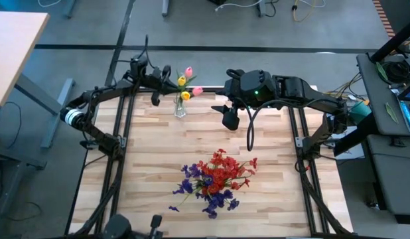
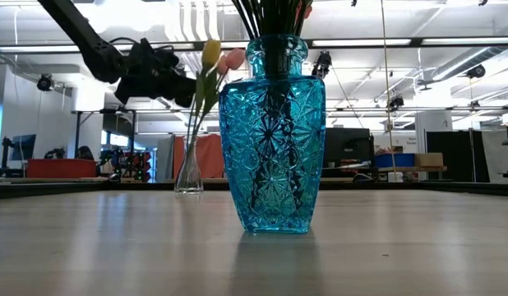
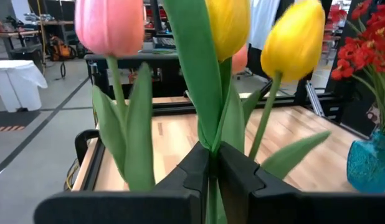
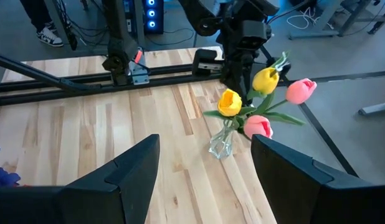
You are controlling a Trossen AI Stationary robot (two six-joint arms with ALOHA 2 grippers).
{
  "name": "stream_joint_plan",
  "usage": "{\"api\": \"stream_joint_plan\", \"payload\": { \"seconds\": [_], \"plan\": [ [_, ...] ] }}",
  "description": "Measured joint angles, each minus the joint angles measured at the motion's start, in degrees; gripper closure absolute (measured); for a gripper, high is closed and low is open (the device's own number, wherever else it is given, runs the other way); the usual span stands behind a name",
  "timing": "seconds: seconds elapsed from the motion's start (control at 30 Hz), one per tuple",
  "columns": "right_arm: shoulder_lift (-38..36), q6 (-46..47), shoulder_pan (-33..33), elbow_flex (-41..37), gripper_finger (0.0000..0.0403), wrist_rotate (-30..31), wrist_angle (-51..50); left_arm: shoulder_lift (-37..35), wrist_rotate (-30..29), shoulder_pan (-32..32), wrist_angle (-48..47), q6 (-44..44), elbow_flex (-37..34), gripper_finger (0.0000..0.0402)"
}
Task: Sort flowers into vase by color
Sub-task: Put the yellow flower into the transparent vase
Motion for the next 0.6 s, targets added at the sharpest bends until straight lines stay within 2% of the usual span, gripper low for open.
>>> {"api": "stream_joint_plan", "payload": {
  "seconds": [0.33, 0.6],
  "plan": [
    [0.0, -0.2, 0.0, 0.0, 0.0158, 0.0, 0.0, 0.0, 0.0, 0.0, 7.5, -0.2, -5.2, 0.039],
    [0.0, -0.2, 0.0, 0.0, 0.0158, 0.0, 0.0, 0.1, -0.5, 0.0, 8.2, -2.7, -5.7, 0.038]
  ]
}}
